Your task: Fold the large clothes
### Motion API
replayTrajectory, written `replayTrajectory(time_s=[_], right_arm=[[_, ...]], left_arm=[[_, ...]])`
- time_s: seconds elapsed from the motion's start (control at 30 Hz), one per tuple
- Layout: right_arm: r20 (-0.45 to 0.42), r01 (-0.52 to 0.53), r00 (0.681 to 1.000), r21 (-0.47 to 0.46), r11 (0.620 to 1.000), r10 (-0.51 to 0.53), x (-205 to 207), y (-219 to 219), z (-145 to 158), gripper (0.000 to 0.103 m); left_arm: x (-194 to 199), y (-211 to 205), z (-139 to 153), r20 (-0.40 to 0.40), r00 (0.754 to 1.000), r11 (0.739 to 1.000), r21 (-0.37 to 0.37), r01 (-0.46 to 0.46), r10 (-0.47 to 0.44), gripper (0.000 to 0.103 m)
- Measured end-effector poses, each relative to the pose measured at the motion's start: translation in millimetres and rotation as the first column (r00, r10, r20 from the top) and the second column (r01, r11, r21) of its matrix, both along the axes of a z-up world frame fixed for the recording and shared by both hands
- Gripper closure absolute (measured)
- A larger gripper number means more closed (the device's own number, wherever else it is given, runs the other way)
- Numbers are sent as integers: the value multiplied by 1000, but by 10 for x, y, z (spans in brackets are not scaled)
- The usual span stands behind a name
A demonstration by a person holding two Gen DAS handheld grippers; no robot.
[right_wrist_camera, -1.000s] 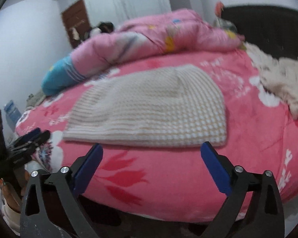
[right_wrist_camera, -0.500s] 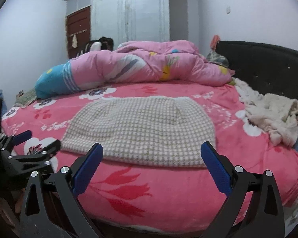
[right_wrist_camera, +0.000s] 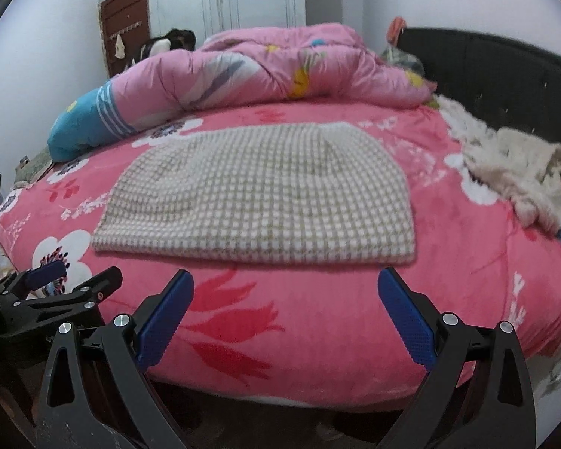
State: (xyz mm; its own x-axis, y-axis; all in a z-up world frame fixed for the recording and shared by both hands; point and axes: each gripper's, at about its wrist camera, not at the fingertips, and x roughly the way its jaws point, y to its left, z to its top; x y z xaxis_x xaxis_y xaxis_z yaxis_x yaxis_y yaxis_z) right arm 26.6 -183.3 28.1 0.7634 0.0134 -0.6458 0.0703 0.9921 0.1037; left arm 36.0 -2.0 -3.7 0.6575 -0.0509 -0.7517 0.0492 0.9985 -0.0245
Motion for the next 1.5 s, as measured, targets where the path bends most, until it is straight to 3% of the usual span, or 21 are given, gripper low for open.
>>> replayTrajectory(time_s=[0.33, 1.5], right_arm=[[-28, -12, 1000, -8, 1000, 12, 9, 60, -33, 8], [-23, -14, 1000, -27, 1000, 14, -19, 38, 26, 8]], left_arm=[[40, -9, -70, -29, 1000, 1000, 22, -7, 8, 5], [-5, -44, -48, -11, 1000, 999, 39, 7, -6, 5]])
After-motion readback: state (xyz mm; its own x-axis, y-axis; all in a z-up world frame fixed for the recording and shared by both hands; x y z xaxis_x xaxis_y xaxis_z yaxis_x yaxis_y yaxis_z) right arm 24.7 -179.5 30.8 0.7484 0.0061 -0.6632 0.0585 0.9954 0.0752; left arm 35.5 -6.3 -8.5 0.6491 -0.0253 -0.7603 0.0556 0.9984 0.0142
